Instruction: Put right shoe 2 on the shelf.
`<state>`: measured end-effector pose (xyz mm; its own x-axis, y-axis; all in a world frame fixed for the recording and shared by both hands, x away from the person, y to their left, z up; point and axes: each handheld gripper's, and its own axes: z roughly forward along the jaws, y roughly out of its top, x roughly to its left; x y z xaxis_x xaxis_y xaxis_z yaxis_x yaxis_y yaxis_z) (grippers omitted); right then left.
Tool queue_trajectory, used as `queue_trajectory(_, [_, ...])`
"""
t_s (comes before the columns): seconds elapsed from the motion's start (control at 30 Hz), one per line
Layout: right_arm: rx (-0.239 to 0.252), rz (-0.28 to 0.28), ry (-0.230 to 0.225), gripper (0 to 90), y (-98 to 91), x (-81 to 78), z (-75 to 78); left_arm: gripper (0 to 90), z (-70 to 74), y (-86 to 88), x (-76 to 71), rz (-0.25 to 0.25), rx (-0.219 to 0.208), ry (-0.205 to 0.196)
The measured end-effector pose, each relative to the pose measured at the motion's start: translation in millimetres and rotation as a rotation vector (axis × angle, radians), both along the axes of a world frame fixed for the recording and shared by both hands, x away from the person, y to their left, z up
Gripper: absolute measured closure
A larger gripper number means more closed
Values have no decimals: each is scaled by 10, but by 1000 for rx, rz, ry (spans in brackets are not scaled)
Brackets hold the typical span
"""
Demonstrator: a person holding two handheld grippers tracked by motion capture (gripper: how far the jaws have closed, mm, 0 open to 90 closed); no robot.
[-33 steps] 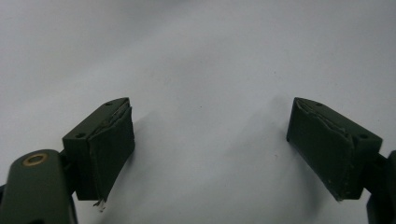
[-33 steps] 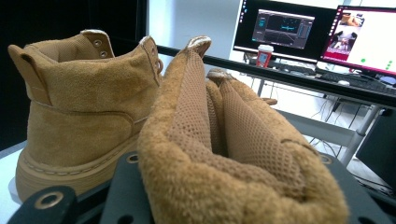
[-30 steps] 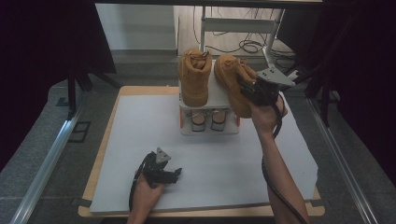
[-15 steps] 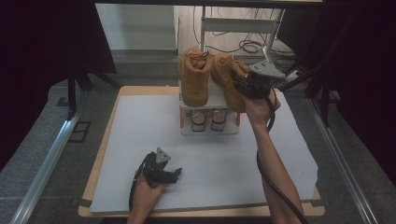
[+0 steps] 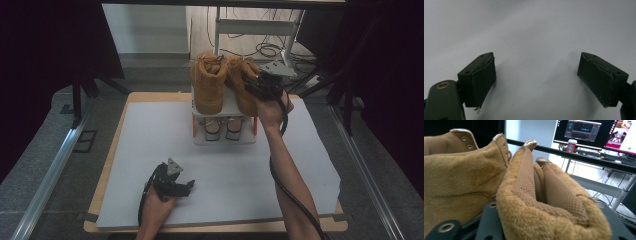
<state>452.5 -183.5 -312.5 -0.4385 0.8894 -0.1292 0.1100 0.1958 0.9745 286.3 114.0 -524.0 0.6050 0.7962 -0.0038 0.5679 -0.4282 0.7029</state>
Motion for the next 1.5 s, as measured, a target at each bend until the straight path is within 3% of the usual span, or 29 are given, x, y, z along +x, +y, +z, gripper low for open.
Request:
queue_trajectory(0.43, [-11,-49,-2,202,52,-9,-32,150,-2,-5,-3,2,-2,-3])
queue_trajectory(0.57, [-8,-39,2,127,34,-8,-57,149,-2,-4,-2,2,-2,-3])
queue_trajectory(1.03, [16,-12,56,128,-112,-176,-155,149,-2,-5,-2,3,-2,-3])
queue_trajectory(1.43, [-23,30,106,151,-233,-398,-259,149,-2,-5,-1,3,-3,-3])
queue_trajectory(1.5, [-25,32,92,181,-259,-455,-273,149,-2,-5,-1,3,-3,-2])
